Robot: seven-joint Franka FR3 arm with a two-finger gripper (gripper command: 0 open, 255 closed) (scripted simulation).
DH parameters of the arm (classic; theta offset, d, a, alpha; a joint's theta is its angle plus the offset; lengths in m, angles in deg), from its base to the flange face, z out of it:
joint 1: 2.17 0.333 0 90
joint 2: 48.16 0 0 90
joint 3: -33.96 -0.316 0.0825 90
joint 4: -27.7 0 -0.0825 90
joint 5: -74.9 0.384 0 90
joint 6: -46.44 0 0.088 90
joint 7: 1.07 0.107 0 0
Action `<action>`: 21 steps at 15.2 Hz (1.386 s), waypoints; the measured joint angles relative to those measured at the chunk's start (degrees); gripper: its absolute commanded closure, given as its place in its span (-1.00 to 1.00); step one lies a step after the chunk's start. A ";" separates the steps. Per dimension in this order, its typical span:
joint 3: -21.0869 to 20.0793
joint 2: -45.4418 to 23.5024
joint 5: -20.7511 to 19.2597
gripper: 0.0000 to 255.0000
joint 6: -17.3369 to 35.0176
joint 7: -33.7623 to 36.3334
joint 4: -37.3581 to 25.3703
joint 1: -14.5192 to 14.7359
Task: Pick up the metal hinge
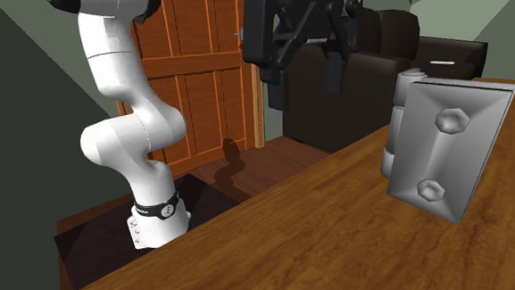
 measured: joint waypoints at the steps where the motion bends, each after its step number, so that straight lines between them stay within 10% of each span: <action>1: -0.02 -2.38 -0.06 -1.00 -0.44 0.49 -2.99 -0.10; 9: 0.60 -23.37 -0.55 -1.00 -9.10 3.40 -33.80 -0.79; 17: 0.71 -22.27 -0.32 -1.00 -3.88 3.49 -27.87 -0.98; 18: 0.65 -21.89 -0.27 1.00 -3.27 3.53 -27.00 -0.93; 21: 0.39 -21.45 2.81 1.00 -2.97 3.53 -27.36 -0.72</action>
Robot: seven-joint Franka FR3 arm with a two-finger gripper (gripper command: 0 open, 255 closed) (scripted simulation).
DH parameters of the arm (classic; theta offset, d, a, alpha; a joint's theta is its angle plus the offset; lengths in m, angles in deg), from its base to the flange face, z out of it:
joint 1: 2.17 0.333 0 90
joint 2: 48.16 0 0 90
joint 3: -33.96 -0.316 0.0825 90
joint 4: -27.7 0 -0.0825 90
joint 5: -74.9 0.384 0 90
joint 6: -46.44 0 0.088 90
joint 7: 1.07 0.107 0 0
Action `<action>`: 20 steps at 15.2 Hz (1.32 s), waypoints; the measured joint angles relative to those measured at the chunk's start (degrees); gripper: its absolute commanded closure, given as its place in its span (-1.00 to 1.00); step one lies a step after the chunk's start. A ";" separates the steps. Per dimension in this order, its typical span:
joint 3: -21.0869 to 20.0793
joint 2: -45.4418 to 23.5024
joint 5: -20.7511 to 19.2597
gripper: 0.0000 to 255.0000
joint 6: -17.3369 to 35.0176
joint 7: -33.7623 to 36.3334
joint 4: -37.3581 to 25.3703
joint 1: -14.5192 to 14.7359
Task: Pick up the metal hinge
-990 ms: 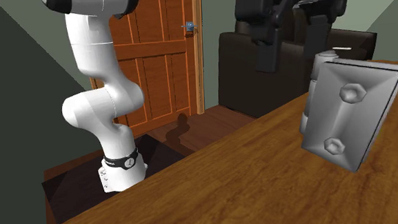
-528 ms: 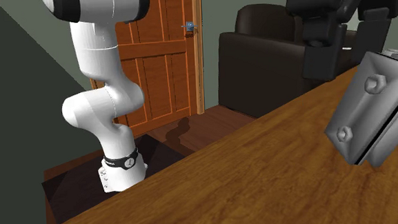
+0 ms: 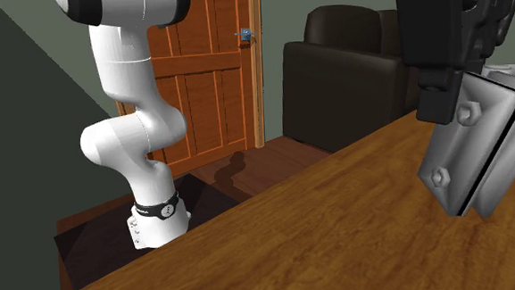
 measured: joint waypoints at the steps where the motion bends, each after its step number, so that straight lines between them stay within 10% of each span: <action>1: 0.14 0.42 1.04 1.00 0.35 -0.29 0.76 -0.20; 9: 0.59 -0.52 -1.52 1.00 -0.94 -0.23 -1.01 0.24; 20: 0.87 -7.91 -3.39 1.00 -13.15 0.23 -19.60 0.46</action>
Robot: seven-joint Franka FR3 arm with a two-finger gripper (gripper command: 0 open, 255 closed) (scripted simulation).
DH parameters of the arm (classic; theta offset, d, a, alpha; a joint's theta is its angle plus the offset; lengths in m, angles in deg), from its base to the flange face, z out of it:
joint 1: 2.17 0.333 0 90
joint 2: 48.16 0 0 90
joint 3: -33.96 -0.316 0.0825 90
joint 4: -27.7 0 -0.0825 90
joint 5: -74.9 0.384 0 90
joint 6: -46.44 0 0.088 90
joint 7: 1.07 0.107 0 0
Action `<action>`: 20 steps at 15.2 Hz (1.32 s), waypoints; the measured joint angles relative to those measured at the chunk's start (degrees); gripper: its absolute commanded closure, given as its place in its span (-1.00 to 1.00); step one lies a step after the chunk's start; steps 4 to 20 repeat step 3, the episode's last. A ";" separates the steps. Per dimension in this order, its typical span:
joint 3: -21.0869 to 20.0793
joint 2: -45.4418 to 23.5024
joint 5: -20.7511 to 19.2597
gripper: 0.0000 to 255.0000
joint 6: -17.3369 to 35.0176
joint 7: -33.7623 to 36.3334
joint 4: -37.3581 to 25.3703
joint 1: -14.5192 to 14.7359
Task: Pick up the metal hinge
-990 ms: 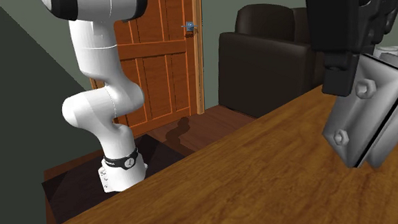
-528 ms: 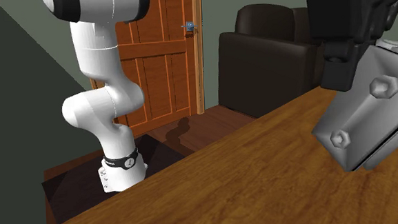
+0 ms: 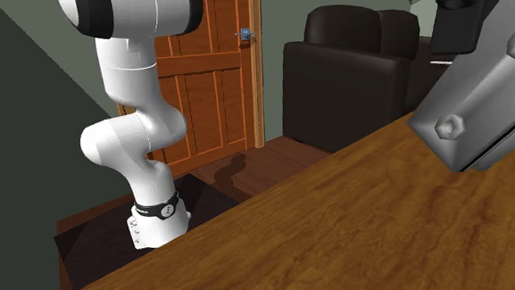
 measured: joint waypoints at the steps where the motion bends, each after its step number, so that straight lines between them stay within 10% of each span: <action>1: 0.00 -0.91 -0.03 1.00 -1.35 0.00 -2.26 0.02; 20: -0.01 -2.98 -0.14 1.00 -3.94 0.08 -6.92 0.14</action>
